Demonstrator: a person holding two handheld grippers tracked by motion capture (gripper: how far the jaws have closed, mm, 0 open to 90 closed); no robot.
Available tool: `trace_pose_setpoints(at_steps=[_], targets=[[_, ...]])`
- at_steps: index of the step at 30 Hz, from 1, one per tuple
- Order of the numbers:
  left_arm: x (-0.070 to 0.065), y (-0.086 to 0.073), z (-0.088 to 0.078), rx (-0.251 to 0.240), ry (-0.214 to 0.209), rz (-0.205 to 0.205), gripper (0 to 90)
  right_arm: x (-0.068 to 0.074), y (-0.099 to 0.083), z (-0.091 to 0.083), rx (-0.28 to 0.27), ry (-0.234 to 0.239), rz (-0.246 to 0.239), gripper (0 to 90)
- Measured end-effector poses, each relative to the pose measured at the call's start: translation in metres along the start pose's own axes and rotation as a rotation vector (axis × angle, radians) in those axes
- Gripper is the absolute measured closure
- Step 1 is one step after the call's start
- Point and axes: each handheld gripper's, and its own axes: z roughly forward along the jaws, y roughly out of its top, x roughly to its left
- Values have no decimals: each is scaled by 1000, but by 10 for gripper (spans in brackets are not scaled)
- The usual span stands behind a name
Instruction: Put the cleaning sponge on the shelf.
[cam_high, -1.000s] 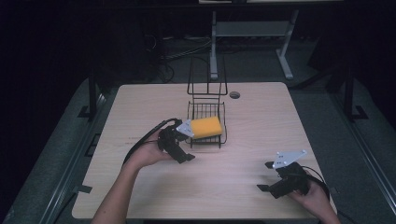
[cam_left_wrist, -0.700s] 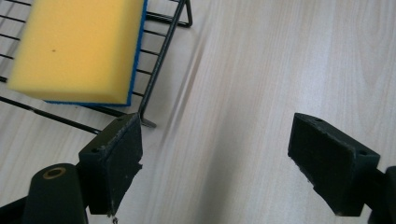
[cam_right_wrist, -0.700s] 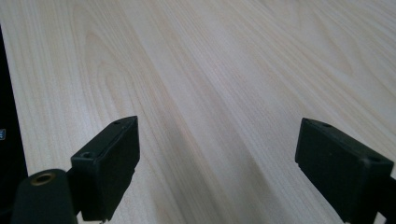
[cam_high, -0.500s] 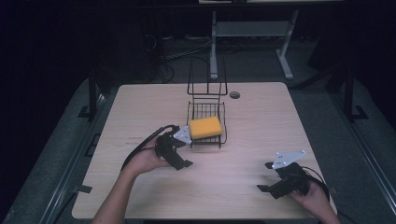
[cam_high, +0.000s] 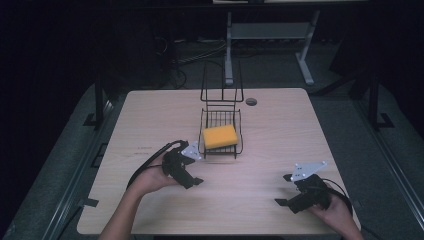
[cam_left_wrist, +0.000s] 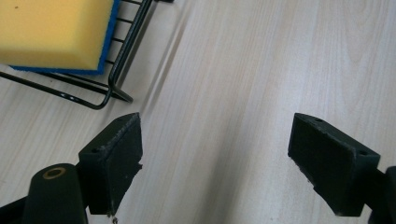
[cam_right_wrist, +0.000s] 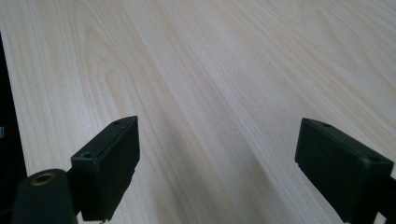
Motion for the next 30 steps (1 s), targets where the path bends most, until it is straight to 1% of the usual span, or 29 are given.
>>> trace_pose_setpoints(at_steps=[1,2,3,7,13,17,18,19,21,24,25,26,27,30], targets=[[-1,-1,0,-5,-1,-4,172,0,0,0,1,0,0,136],[-1,-1,0,-2,-1,3,172,0,0,0,0,0,0,136],[-2,-2,0,-6,1,-5,172,0,0,0,1,0,0,136],[-4,-6,0,-4,0,-2,172,0,0,1,1,0,-1,136],[-9,-14,-1,-7,2,-18,172,0,0,2,8,0,-4,136],[-11,-18,-2,-9,3,-18,172,1,0,2,10,1,-4,136],[-13,-19,-2,-16,7,-26,172,1,0,2,10,2,-3,136],[-13,-20,-3,-11,5,-20,172,1,0,3,10,2,-2,136],[-14,-22,-4,-11,5,-21,172,1,0,3,12,4,0,136],[-16,-26,-5,-11,5,-25,172,1,0,3,15,3,-2,136],[-18,-27,-5,-14,4,-37,172,1,0,3,16,3,-2,136],[-18,-28,-5,-9,7,-27,172,1,0,3,16,4,-3,136],[-19,-30,-5,-10,7,-34,172,1,0,3,17,4,-2,136],[-20,-33,-6,-14,10,-36,172,1,0,4,20,4,-2,136]])
